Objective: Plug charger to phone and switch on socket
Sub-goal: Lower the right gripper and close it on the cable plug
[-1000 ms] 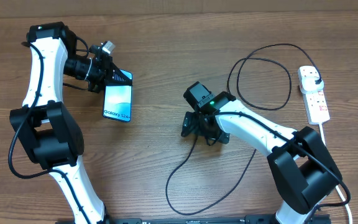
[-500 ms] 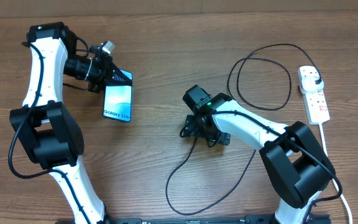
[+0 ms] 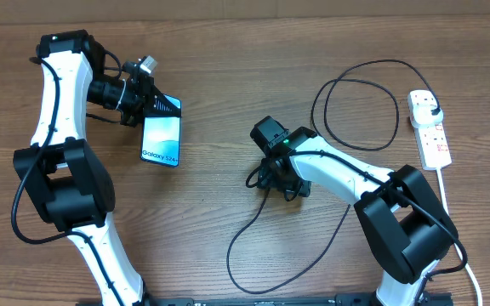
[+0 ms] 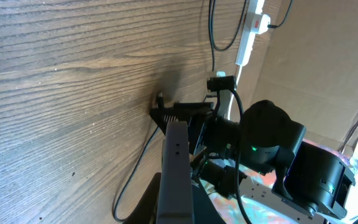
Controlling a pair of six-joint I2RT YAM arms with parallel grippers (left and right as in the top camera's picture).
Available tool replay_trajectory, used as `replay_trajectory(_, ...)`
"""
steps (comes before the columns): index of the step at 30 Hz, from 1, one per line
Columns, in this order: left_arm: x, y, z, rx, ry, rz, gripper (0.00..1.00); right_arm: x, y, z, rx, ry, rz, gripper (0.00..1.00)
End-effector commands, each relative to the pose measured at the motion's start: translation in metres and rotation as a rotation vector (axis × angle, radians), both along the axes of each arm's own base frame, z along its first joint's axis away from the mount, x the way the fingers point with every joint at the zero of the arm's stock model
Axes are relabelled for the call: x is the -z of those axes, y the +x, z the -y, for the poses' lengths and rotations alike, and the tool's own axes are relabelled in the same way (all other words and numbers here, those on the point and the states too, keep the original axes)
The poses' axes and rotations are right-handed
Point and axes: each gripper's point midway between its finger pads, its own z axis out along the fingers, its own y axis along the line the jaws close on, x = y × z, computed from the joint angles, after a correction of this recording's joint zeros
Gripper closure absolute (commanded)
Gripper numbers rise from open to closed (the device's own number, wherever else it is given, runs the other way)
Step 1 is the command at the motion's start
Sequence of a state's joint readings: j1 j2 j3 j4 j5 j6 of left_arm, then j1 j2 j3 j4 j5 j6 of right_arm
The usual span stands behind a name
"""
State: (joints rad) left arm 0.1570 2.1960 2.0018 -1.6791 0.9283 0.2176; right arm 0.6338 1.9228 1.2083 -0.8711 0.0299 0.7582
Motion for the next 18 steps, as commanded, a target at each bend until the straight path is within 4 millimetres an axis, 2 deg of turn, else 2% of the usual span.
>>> replay_trajectory(1,-0.0083,0.004,0.0032,0.005,-0.03,0.04,0.95,0.0018,0.0112,-0.0037,-0.002,0.001,0.033,0.27)
replay_trajectory(9,-0.0085,0.0039,0.0032,0.004,-0.03,0.039,0.95,0.0015,0.0141,-0.0046,-0.005,0.003,0.046,0.35)
replay_trajectory(11,-0.0084,0.004,0.0032,0.004,-0.03,0.039,0.95,0.0014,0.015,-0.0062,-0.005,0.01,0.049,0.47)
replay_trajectory(12,-0.0083,0.0039,0.0032,0.004,-0.03,0.039,0.95,0.0014,0.0152,-0.0062,-0.005,0.01,0.05,0.56)
replay_trajectory(18,-0.0083,0.0039,0.0032,0.004,-0.03,0.039,0.95,0.0014,0.0149,-0.0061,-0.005,0.01,0.049,0.88)
